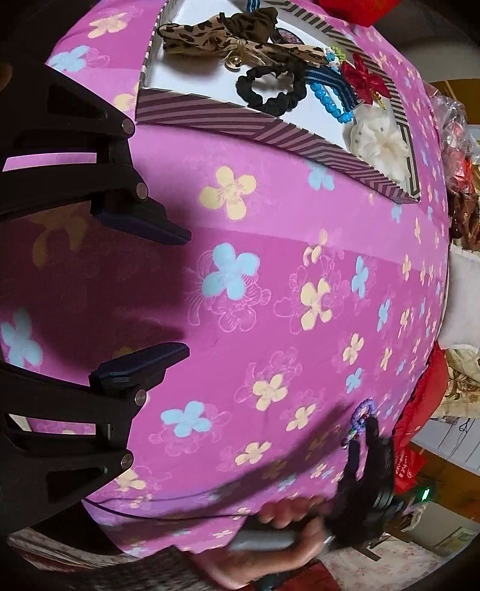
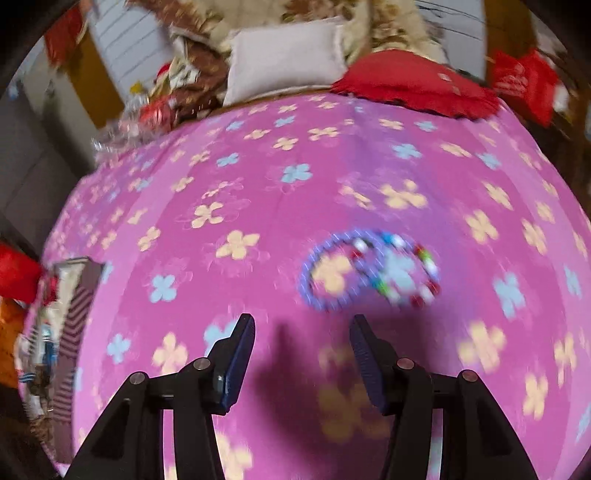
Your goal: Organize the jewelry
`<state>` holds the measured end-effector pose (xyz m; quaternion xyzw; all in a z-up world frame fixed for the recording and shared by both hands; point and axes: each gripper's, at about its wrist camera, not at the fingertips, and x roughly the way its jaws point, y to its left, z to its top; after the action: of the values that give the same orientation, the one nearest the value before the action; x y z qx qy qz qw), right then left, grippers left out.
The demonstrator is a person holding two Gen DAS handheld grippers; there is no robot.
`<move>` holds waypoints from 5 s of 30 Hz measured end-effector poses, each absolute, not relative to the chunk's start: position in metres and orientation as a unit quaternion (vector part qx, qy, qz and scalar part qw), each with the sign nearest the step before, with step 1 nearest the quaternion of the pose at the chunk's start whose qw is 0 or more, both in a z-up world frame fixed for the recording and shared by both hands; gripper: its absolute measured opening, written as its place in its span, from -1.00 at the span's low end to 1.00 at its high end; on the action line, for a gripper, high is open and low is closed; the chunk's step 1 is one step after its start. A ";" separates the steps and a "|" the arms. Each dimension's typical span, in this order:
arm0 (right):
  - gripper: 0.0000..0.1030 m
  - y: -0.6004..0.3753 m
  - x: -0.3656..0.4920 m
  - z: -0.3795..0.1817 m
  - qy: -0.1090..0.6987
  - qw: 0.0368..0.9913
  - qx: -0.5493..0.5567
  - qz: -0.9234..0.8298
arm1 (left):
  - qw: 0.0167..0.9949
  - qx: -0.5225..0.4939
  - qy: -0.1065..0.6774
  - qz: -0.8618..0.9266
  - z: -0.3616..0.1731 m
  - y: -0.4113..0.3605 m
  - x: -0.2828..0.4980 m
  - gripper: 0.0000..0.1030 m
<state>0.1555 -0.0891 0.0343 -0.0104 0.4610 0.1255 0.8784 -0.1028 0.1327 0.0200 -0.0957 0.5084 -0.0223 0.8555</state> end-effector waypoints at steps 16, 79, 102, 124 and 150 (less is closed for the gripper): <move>0.09 -0.020 0.124 0.013 0.514 0.820 -0.022 0.251 | 0.854 -0.103 0.509 -0.026 0.017 0.139 -0.102 0.06; -0.55 -0.179 0.050 0.002 0.405 0.902 0.034 0.142 | 0.852 0.024 0.520 -0.049 0.014 0.050 0.093 -0.15; -0.83 -0.185 0.000 0.058 0.380 0.901 0.123 0.168 | 0.898 -0.089 0.417 -0.106 0.135 0.117 -0.033 -0.85; -0.83 0.012 -0.043 0.131 0.376 0.889 -0.034 0.258 | 0.907 -0.201 0.369 0.015 0.120 0.314 -0.048 -0.85; -0.84 0.232 0.000 0.041 0.435 0.837 -0.167 0.287 | 0.866 -0.226 0.417 0.158 0.039 0.430 -0.038 -0.85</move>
<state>0.0004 0.2317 0.0411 -0.1670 0.4351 0.2875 0.8367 -0.0383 0.4302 0.0395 -0.2258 0.4172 0.1575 0.8661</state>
